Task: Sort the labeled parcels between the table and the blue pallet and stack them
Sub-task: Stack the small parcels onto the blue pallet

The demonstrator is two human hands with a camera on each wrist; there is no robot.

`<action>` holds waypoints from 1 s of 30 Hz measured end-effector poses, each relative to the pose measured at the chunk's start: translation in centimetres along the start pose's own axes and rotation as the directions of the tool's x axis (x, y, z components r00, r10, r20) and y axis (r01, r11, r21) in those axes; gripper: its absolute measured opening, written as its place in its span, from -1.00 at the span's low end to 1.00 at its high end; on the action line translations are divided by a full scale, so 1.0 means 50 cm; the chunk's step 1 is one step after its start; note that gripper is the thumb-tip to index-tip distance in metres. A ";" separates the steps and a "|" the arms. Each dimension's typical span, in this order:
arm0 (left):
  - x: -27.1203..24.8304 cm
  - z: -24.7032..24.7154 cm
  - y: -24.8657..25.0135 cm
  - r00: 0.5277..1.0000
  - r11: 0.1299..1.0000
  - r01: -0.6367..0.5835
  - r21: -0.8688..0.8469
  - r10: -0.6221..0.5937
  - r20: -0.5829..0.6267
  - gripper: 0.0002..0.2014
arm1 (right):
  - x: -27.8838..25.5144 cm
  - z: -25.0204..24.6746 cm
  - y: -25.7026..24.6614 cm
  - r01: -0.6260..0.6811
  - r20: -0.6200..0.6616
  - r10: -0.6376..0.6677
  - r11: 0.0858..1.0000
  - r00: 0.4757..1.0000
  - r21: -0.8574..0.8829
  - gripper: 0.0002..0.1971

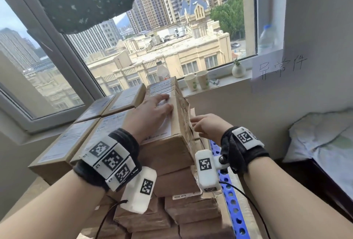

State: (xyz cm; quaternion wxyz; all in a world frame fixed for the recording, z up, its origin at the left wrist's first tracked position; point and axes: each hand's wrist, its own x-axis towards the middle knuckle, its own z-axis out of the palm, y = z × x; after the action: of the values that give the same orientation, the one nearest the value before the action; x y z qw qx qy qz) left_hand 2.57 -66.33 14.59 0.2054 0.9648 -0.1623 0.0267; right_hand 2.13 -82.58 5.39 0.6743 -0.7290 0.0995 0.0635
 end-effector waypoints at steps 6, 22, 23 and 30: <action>0.006 0.005 -0.009 1.000 1.000 -0.014 -0.023 0.013 -0.024 -0.59 | 0.017 0.024 0.025 -0.019 0.009 0.018 0.990 1.000 0.143 -0.58; -0.003 0.006 -0.010 1.000 0.999 -0.006 -0.042 0.006 -0.013 -0.38 | 0.060 -0.010 0.124 -0.177 -0.001 0.181 0.964 0.984 0.197 -0.61; -0.004 0.006 -0.011 1.000 0.999 -0.010 -0.042 0.009 -0.013 -0.40 | 0.060 -0.010 0.126 -0.173 -0.002 0.177 0.966 0.984 0.193 -0.61; -0.003 0.007 -0.019 0.999 0.999 -0.021 -0.029 0.020 -0.031 -0.52 | 0.052 -0.039 0.168 -0.254 -0.024 0.265 0.945 0.964 0.205 -0.76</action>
State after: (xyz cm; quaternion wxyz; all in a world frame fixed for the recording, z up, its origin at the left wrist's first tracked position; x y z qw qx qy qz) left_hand 2.73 -65.60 13.90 0.2218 0.9594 -0.1695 0.0413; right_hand 2.61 -85.25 -3.21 0.7272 -0.6393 0.2177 0.1226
